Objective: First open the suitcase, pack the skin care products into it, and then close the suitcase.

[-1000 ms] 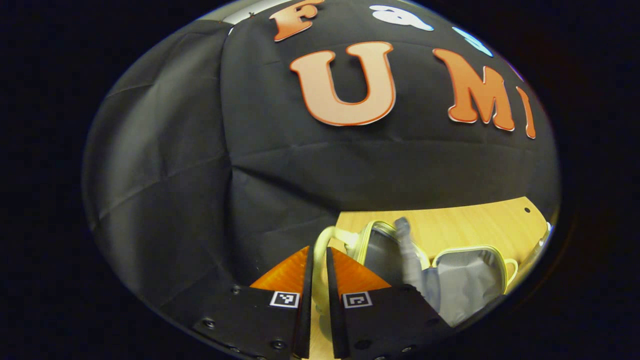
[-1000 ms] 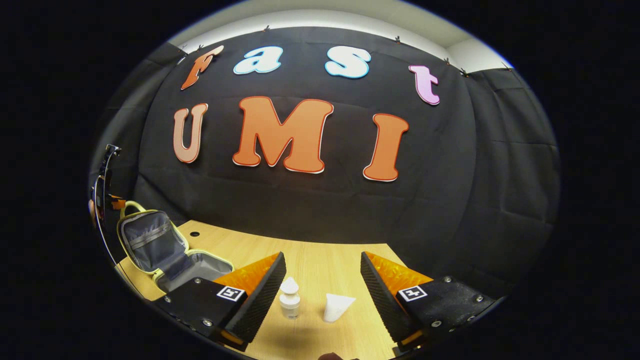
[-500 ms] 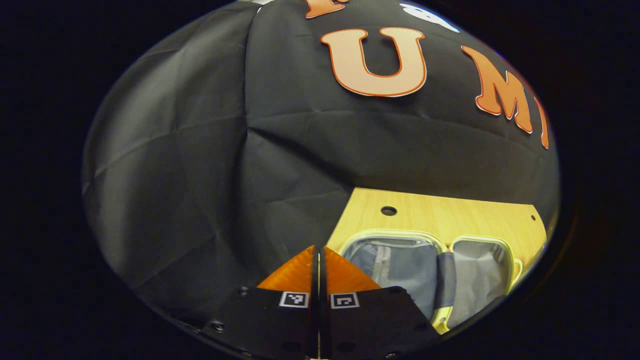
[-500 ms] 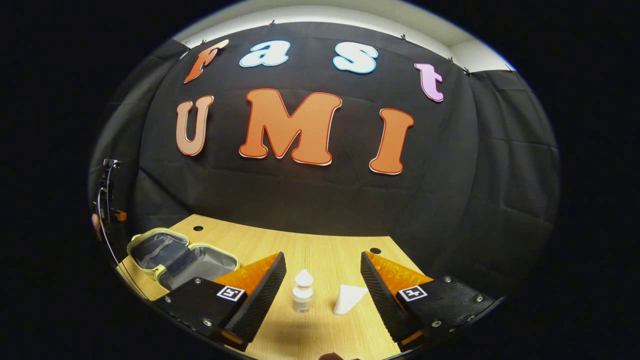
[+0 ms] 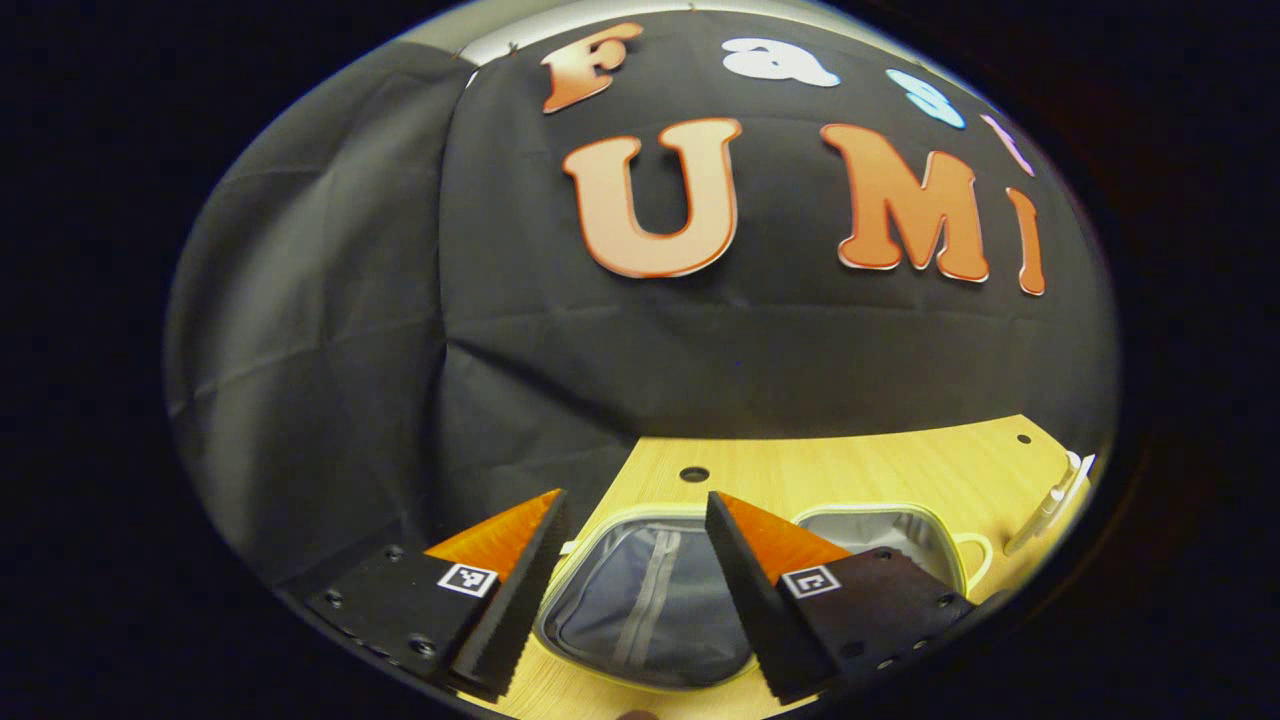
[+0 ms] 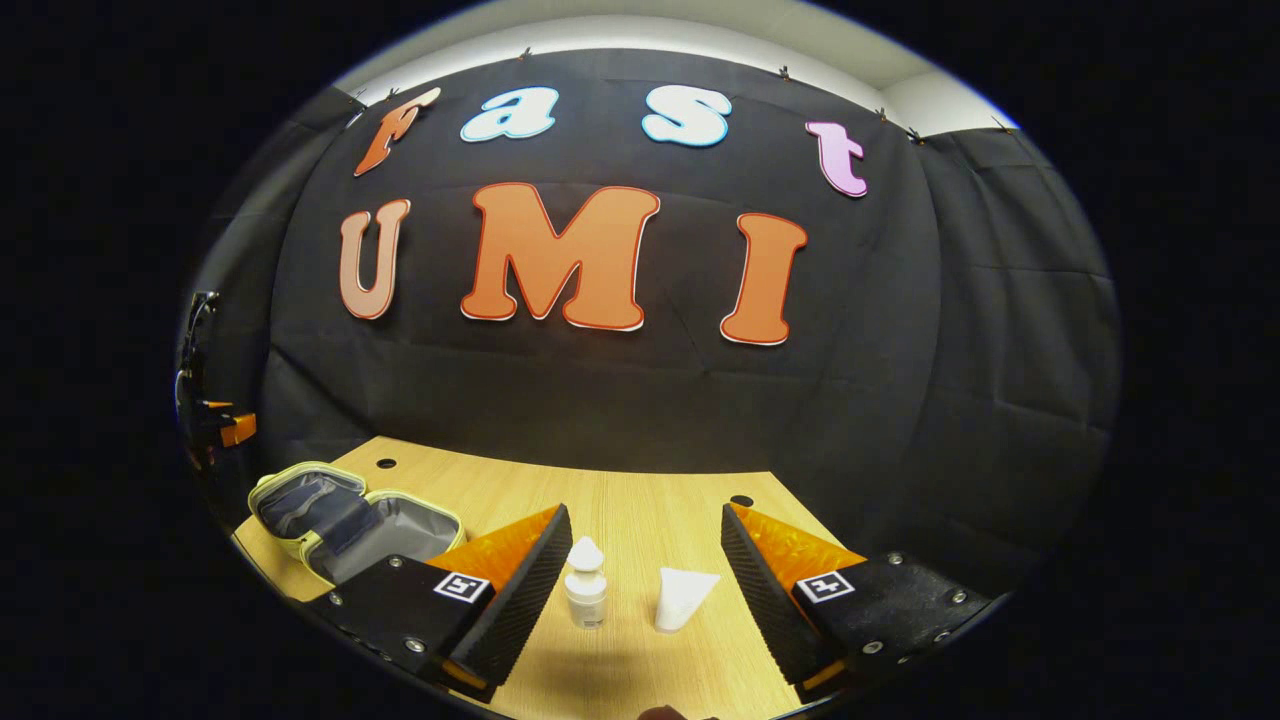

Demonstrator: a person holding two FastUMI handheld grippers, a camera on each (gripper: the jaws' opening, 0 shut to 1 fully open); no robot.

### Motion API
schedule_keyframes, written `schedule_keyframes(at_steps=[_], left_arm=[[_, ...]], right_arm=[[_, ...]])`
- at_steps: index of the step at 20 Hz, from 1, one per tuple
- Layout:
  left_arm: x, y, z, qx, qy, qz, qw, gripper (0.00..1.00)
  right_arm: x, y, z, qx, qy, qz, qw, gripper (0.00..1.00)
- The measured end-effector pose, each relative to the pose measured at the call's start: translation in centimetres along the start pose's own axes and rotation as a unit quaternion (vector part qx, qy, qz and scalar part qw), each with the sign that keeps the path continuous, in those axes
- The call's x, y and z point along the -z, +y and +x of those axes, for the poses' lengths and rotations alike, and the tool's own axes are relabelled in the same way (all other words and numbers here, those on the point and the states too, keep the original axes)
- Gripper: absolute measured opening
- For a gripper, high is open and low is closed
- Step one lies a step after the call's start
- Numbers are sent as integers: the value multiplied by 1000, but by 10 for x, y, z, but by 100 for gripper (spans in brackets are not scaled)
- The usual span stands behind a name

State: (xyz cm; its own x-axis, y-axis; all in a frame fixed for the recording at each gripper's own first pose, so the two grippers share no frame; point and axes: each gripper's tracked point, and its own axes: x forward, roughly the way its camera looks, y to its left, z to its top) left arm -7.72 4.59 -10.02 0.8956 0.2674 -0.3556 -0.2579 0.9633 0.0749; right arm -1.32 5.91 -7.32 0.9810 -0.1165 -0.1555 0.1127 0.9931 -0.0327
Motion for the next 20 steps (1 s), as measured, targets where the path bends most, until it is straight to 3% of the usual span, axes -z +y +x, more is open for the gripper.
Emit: schedule_keyframes(at_steps=[5, 8, 14, 20], left_arm=[[-53, -75, -36, 34, -56, 5, 998, 96], [-77, -124, -55, 53, -86, 7, 995, 96], [-99, -227, -89, 105, -124, 32, 986, 99], [-113, -303, -106, 152, -140, 41, 978, 99]], right_arm=[[-9, -20, 9, -10, -28, 2, 1000, 96], [-8, -28, 14, -17, -37, 12, 999, 96], [-3, -50, 25, -17, -49, 12, 999, 96], [-3, -58, 32, -29, -57, 15, 998, 96]])
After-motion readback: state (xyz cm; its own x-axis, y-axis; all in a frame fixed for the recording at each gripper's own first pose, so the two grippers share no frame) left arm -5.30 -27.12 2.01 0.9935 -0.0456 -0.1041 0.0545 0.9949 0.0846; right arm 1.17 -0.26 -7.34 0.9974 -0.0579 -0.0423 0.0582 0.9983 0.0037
